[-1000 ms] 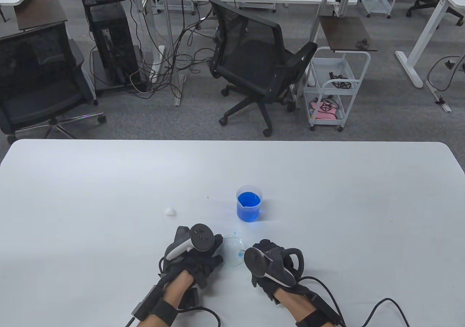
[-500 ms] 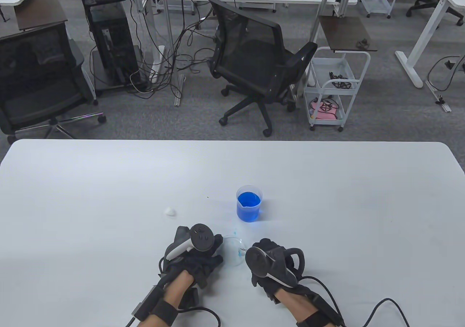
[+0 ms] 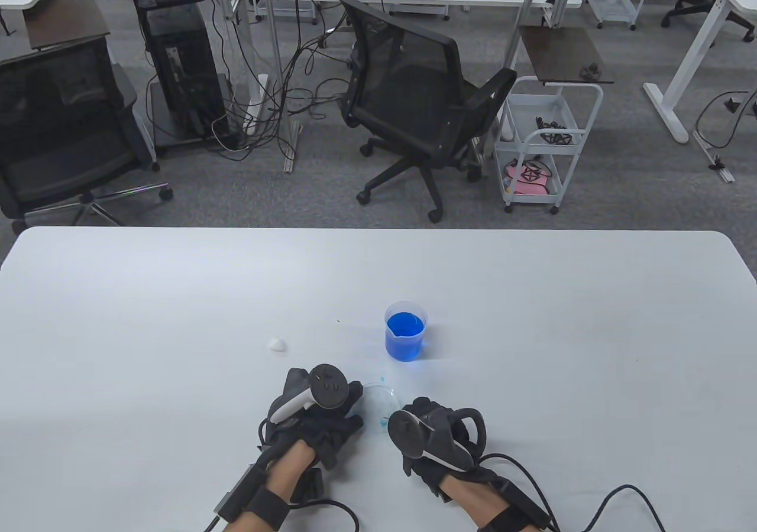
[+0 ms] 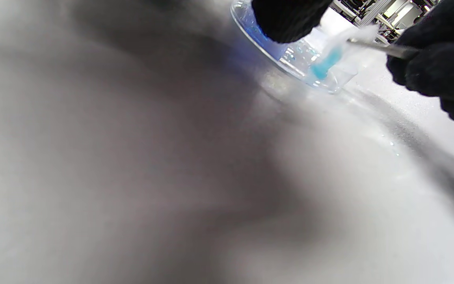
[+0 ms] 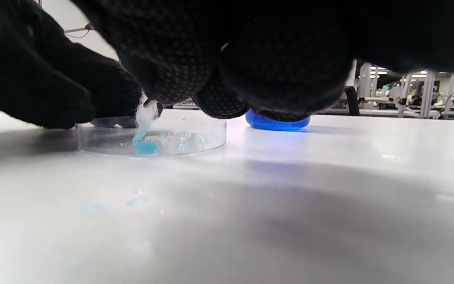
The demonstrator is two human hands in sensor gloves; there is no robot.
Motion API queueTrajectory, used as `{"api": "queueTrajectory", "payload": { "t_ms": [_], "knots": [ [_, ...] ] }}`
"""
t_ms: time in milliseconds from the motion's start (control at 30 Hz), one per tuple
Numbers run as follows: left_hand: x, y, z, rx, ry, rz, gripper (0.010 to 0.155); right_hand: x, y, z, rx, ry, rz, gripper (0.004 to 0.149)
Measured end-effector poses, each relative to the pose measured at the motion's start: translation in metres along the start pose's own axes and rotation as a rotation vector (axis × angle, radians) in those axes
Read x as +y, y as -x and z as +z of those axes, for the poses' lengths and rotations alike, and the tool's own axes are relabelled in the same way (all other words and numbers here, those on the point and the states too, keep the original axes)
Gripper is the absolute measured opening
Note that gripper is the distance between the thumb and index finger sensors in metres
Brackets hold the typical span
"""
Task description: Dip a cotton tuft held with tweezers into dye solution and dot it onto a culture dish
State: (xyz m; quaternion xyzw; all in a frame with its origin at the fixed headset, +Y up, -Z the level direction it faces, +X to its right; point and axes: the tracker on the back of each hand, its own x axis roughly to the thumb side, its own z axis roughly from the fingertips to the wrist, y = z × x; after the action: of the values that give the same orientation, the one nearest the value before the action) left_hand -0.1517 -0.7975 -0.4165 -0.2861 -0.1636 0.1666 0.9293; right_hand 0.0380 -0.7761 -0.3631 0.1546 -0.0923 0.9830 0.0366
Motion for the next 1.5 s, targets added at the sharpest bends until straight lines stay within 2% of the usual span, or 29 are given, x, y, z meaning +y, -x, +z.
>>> {"api": "queueTrajectory", "payload": {
  "t_ms": [267,533,833,1133,1267,1500],
  "knots": [
    [0.0,0.0,0.0,-0.001,0.0,0.004,0.067,-0.003,0.001,0.0,0.008,0.007,-0.01,0.041],
    [0.0,0.0,0.0,-0.002,0.001,0.006,0.067,-0.029,0.007,-0.003,0.042,0.122,-0.075,0.041],
    [-0.001,0.0,0.001,-0.003,0.002,0.007,0.067,0.002,0.0,-0.011,0.016,0.018,0.009,0.041],
    [-0.001,-0.001,0.001,-0.001,0.003,0.006,0.067,0.005,0.0,-0.012,0.014,0.009,0.009,0.041],
    [-0.001,0.0,0.001,0.0,0.003,0.006,0.068,-0.005,0.002,-0.011,0.023,0.039,-0.017,0.041],
    [-0.001,0.0,0.001,0.001,0.004,0.006,0.067,-0.038,0.011,0.002,0.052,0.133,-0.088,0.041]
  ]
}}
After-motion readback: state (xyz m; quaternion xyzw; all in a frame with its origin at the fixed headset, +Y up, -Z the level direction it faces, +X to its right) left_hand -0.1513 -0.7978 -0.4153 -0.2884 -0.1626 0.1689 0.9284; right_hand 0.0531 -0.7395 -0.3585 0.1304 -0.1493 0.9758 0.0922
